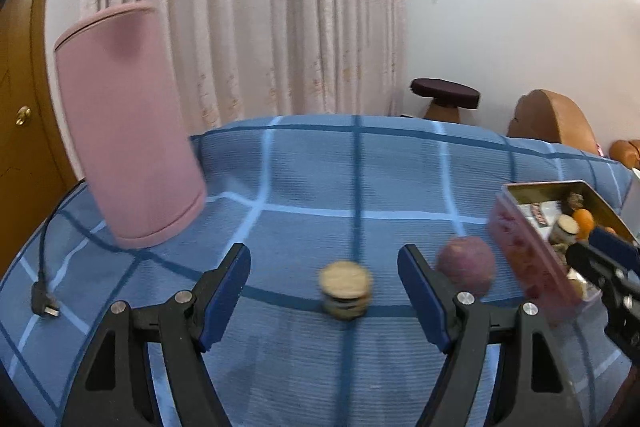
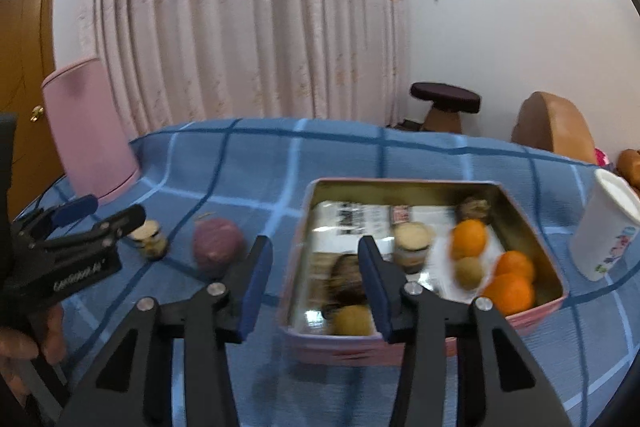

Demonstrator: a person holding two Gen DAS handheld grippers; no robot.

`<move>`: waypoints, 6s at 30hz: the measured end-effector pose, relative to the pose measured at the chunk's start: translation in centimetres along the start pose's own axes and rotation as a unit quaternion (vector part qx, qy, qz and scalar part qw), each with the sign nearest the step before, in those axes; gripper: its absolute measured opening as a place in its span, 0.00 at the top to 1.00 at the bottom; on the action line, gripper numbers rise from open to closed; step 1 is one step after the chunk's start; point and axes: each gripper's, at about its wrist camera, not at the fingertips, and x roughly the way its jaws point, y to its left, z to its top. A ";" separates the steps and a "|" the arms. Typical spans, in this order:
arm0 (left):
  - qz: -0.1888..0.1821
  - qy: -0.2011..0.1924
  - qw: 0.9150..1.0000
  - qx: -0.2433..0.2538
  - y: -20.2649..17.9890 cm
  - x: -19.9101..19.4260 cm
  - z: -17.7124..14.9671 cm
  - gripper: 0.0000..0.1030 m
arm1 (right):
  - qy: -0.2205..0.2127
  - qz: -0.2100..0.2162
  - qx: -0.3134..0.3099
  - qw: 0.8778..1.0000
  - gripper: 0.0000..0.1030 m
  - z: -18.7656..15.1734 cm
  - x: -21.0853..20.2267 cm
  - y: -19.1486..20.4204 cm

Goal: Organize fruits

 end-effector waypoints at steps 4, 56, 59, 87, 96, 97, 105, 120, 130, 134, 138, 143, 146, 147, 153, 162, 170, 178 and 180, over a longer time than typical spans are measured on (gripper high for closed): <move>0.018 0.010 1.000 -0.018 2.4 0.5 0.0 0.25 | 0.021 0.014 -0.005 1.000 0.49 0.1 1.5 2.2; -0.088 0.142 0.986 -0.005 -0.6 6.0 -0.1 0.65 | 0.025 0.038 -0.005 0.999 0.50 1.4 0.6 2.5; -0.070 0.118 0.990 -0.024 0.2 5.0 0.0 0.65 | 0.032 0.042 -0.010 0.999 0.50 1.2 1.0 2.9; -0.142 -0.003 0.988 0.061 -18.3 0.2 3.1 0.65 | -0.025 -0.092 0.122 0.988 0.50 3.6 -2.1 -15.3; -0.142 0.009 0.988 0.062 -19.4 0.7 3.0 0.65 | -0.028 -0.106 0.110 0.988 0.50 3.5 -2.4 -16.3; -0.141 0.009 0.988 0.062 -19.4 0.7 3.0 0.65 | -0.029 -0.107 0.109 0.988 0.50 3.5 -2.5 -16.4; -0.138 0.018 0.988 0.065 -20.2 0.8 2.9 0.65 | -0.031 -0.107 0.105 0.988 0.50 3.5 -2.6 -16.4; -0.154 0.027 0.986 0.061 -22.0 1.0 3.7 0.65 | -0.045 -0.125 0.106 0.985 0.50 4.0 -3.3 -17.5; -0.099 0.066 0.991 0.059 -21.2 3.9 3.2 0.65 | -0.003 -0.100 0.102 0.990 0.50 3.7 0.6 -16.6; -0.086 0.081 0.991 0.062 -21.2 4.8 2.6 0.65 | 0.008 -0.096 0.077 0.992 0.50 3.4 1.6 -15.6; -0.075 0.082 0.991 0.070 -21.4 4.7 2.3 0.65 | 0.029 -0.062 0.083 0.994 0.50 2.9 2.8 -15.4; -0.058 0.086 0.991 0.088 -22.0 4.7 1.7 0.65 | 0.033 0.004 0.119 0.992 0.35 2.4 3.1 -16.1; -0.064 0.090 0.988 0.105 -22.5 4.6 1.3 0.60 | 0.022 0.035 0.139 0.989 0.28 2.4 2.6 -16.4; -0.068 0.091 0.988 0.105 -22.7 4.4 1.2 0.56 | 0.015 0.042 0.146 0.988 0.28 2.4 2.2 -16.6; -0.073 0.064 0.991 0.095 -22.6 3.0 1.2 0.24 | -0.036 0.018 0.165 0.986 0.22 2.9 -0.2 -17.2; -0.074 0.008 0.996 0.045 -20.2 0.1 1.2 0.23 | -0.131 -0.097 0.118 0.979 0.00 2.7 -3.2 -16.3; -0.055 0.000 0.998 0.042 -19.5 -0.6 0.2 0.23 | -0.125 -0.124 0.066 0.982 0.00 2.0 -2.6 -14.2; -0.056 0.000 0.998 0.031 -18.4 -1.5 -0.5 0.23 | -0.127 -0.137 0.049 0.981 0.00 1.0 -3.9 -13.0; -0.054 -0.006 0.998 0.030 -18.3 -1.9 -0.7 0.23 | -0.126 -0.134 0.052 0.981 0.00 0.7 -4.4 -12.9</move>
